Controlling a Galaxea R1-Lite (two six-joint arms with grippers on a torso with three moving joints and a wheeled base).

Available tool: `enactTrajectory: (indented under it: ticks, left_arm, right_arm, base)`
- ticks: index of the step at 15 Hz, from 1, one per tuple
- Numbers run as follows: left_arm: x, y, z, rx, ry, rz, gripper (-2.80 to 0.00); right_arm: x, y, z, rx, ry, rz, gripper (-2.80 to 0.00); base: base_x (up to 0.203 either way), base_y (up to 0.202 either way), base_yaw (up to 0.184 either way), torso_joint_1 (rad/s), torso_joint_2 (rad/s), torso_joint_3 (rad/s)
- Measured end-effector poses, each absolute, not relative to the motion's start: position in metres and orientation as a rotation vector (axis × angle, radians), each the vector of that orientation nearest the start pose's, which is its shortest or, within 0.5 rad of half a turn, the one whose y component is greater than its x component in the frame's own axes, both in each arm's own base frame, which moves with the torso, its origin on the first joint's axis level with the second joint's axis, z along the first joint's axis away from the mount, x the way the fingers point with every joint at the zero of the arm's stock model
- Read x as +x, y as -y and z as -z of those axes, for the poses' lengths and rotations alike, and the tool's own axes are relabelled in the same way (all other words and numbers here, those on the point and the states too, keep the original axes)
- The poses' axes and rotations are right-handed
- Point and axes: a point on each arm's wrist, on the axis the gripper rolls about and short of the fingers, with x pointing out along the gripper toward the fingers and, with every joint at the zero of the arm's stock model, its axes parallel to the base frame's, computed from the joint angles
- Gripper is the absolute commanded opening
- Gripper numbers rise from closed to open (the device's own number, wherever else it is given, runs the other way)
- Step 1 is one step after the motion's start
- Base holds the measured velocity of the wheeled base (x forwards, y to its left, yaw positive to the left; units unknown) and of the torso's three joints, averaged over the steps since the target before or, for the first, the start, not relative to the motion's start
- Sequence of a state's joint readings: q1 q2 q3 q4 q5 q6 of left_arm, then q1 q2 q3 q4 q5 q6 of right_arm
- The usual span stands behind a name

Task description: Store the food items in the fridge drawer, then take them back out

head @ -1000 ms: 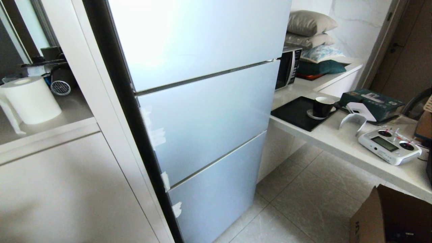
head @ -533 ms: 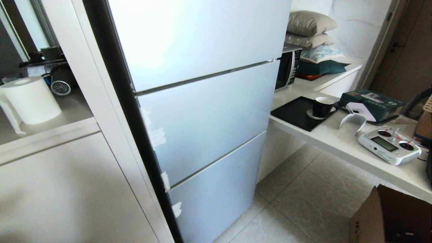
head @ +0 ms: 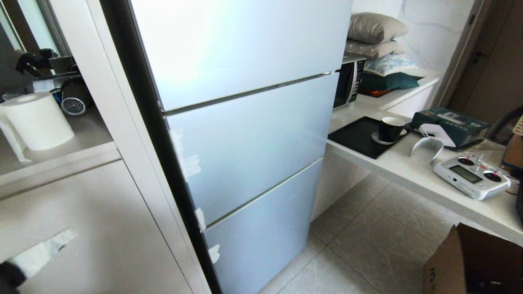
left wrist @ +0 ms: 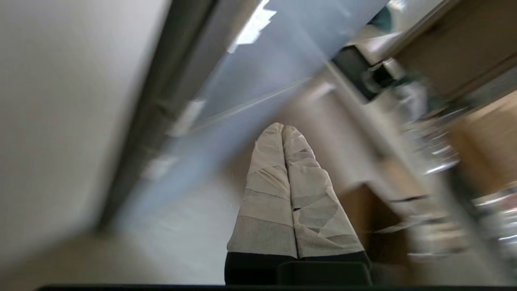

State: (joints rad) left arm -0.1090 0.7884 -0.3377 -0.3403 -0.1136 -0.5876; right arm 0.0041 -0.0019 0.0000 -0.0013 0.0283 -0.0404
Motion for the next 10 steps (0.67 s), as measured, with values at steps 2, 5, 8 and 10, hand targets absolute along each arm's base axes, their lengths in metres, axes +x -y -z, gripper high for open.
enactTrajectory:
  ticks: [2,5,8,10]
  left_arm:
    - [0.114,0.017,-0.198,-0.693,-0.170,0.213,-2.80]
    - [0.153,0.023,-0.206,-0.831,-0.108,0.207,-2.80]
    - [0.179,0.025,-0.200,-0.881,-0.100,0.162,-2.80]
    - [0.197,0.028,-0.198,-0.917,-0.080,0.174,-2.80]
  right_arm:
    - [-0.023,-0.001,-0.076,-0.041,0.004,-0.033,-2.80]
    - [-0.023,-0.001,-0.076,-0.040,0.003,-0.032,-2.80]
    - [-0.023,-0.001,-0.076,-0.041,0.004,-0.033,-2.80]
    - [-0.023,-0.001,-0.076,-0.041,0.004,-0.033,-2.80]
  base:
    - [0.000,0.000,0.000,0.000,0.00,0.000]
    - [0.000,0.000,0.000,0.000,0.00,0.000]
    - [0.000,0.000,0.000,0.000,0.00,0.000]
    - [0.000,0.000,0.000,0.000,0.00,0.000]
